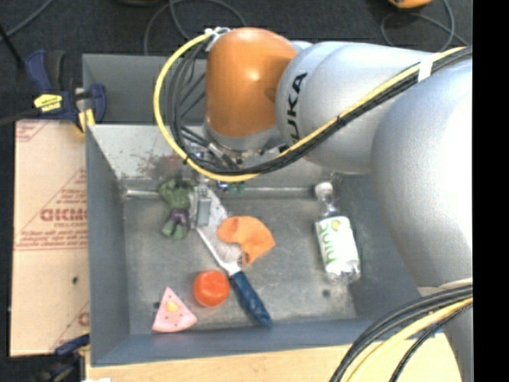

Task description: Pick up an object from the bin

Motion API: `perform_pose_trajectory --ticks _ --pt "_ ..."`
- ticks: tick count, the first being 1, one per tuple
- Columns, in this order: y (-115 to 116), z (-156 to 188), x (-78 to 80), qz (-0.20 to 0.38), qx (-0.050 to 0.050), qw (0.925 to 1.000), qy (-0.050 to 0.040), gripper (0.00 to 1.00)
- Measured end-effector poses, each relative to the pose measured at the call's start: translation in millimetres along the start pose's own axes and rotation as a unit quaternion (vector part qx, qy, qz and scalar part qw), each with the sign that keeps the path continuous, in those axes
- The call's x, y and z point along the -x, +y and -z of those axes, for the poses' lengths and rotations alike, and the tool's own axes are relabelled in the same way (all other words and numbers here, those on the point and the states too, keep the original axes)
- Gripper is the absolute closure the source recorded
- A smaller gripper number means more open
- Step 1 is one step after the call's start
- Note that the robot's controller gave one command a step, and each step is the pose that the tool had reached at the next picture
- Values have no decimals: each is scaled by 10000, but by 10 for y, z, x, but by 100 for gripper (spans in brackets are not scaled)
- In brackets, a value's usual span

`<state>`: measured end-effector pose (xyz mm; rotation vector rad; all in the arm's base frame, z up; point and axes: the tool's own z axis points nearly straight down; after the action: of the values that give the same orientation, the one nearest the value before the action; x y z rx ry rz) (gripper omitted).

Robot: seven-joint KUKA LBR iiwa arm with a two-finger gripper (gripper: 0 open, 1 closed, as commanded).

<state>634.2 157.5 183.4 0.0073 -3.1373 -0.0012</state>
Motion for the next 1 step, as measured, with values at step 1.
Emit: perform_pose_trajectory --ticks 1 --pt "-6 54 14 -12 6 10000 -38 0"
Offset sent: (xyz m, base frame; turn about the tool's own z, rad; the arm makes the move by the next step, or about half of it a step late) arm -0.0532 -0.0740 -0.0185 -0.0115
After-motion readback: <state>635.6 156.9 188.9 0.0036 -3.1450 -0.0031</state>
